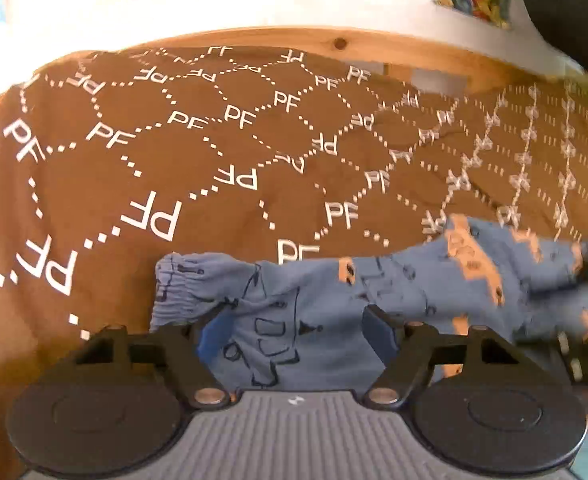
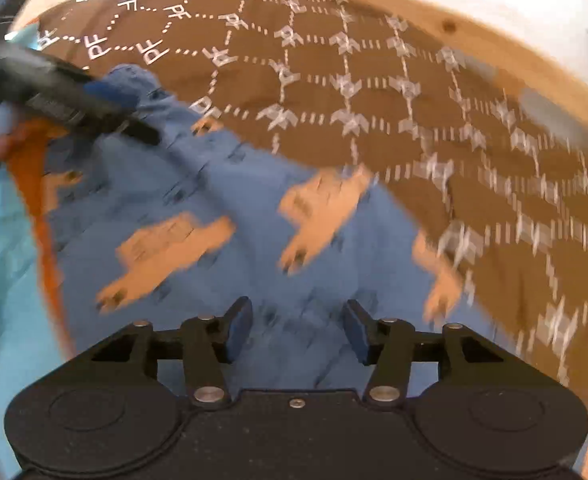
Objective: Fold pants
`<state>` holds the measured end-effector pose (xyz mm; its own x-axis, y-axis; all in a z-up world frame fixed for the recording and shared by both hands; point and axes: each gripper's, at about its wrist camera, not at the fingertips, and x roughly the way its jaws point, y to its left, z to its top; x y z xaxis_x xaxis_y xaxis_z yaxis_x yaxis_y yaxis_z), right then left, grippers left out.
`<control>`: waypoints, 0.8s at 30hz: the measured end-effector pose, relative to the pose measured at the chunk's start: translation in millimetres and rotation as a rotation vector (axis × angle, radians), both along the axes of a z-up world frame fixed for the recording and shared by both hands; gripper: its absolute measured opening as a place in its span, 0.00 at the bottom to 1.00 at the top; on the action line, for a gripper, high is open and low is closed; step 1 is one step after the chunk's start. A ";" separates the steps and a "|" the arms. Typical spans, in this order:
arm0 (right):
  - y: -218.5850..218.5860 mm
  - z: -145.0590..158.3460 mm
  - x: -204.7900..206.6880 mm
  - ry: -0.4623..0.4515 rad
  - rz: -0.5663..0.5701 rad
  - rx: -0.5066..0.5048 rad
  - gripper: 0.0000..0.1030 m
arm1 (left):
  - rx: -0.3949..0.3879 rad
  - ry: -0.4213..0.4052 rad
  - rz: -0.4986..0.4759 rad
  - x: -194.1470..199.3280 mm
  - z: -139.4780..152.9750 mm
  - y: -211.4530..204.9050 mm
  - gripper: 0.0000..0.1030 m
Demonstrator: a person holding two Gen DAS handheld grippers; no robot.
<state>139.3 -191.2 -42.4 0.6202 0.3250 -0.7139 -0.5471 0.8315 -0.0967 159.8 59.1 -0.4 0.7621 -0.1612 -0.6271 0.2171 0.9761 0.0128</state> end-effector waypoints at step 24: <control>-140.7 11.8 -133.5 -0.037 -0.508 0.128 0.72 | 0.328 0.130 -0.256 -60.2 -33.6 -93.7 0.98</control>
